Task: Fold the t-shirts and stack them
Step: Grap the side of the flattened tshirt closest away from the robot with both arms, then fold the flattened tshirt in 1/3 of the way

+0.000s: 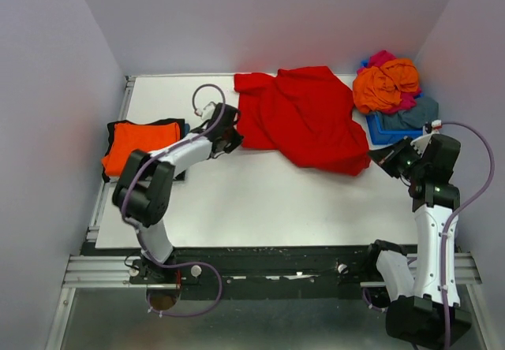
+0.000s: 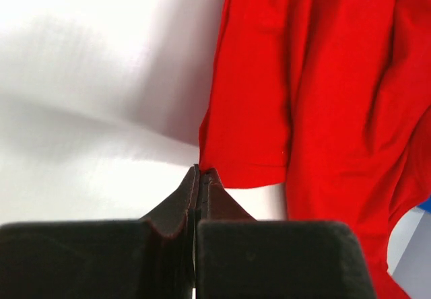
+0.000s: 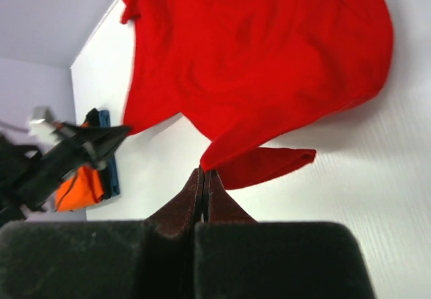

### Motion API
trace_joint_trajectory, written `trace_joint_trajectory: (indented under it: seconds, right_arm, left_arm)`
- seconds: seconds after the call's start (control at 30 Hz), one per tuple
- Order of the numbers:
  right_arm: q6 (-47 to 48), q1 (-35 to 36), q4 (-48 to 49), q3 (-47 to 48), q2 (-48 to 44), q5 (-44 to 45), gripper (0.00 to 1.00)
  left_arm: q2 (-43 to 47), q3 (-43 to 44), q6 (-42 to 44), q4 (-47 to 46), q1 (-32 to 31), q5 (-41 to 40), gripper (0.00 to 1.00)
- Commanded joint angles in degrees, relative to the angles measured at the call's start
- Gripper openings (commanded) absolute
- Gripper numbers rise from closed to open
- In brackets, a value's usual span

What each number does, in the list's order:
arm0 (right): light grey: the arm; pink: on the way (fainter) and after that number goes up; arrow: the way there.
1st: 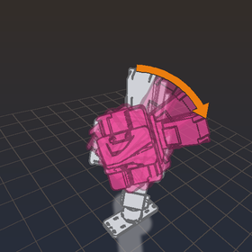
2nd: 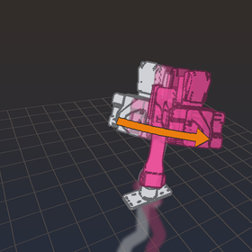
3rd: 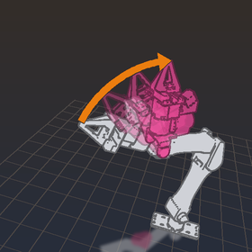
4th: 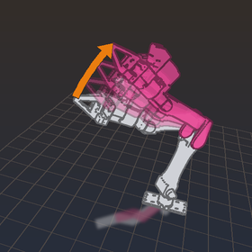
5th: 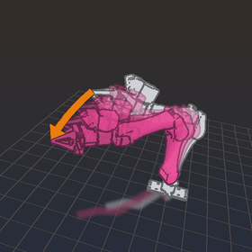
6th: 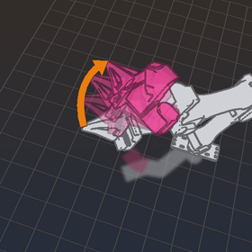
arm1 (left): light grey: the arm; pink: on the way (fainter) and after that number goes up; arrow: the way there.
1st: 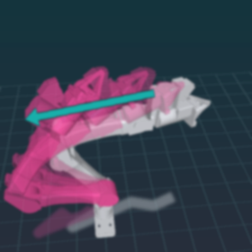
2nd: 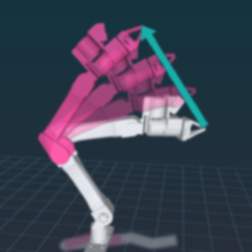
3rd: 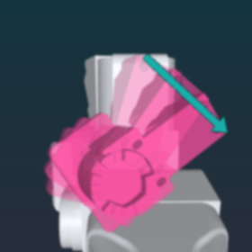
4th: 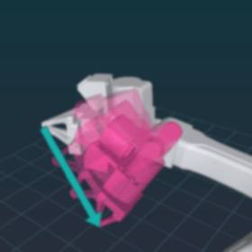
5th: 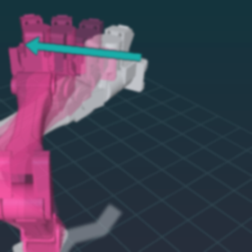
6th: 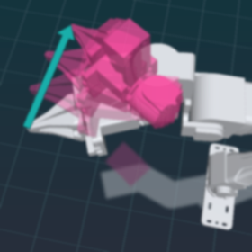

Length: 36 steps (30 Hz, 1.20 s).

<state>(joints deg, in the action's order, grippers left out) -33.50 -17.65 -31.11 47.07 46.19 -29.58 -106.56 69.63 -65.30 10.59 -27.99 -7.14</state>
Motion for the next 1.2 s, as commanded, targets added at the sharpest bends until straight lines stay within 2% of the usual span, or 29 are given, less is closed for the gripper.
trace_joint_trajectory:
  seconds: [0.0,0.27,0.47,0.63,0.73,0.9,0.97,1.07,1.17]
  right_arm:
    - [0.9,-0.3,-6.5,-0.7,-1.7,5.8,0.01]
    - [3.3,-0.3,-11.2,-1.7,-5.4,4.0,0.01]
    - [5.6,-0.3,-17.9,0.0,-5.3,7.3,0.01]
    - [4.9,-0.3,-20.2,-2.5,-8.0,7.9,0.01]
    - [4.7,-0.4,-18.4,-4.7,-10.4,7.3,0.01]
    - [5.9,-0.3,-16.5,-4.8,-5.9,5.6,0.01]
    - [5.1,-0.2,-13.9,-4.8,-3.8,5.3,0.01]
    - [1.9,0.7,-7.2,-4.4,1.4,3.0,0.01]
    - [-0.3,3.8,-4.4,-1.2,9.1,4.5,0.01]
  left_arm:
    - [14.7,-11.5,9.1,3.2,4.1,0.1,0.00]
    - [33.9,-26.2,13.3,7.8,10.8,5.4,0.00]
    - [45.0,-31.1,15.4,13.8,13.3,3.9,0.00]
    - [51.3,-34.1,15.6,17.4,15.5,2.2,0.00]
    - [53.6,-35.3,15.6,18.7,16.9,2.3,0.00]
    - [56.7,-36.0,14.1,19.7,17.1,1.6,0.00]
    - [56.6,-37.3,12.1,16.0,17.1,1.2,0.00]
    - [49.6,-37.7,8.8,6.6,17.1,3.7,0.00]
    - [41.3,-33.1,7.1,5.7,17.1,3.0,0.00]
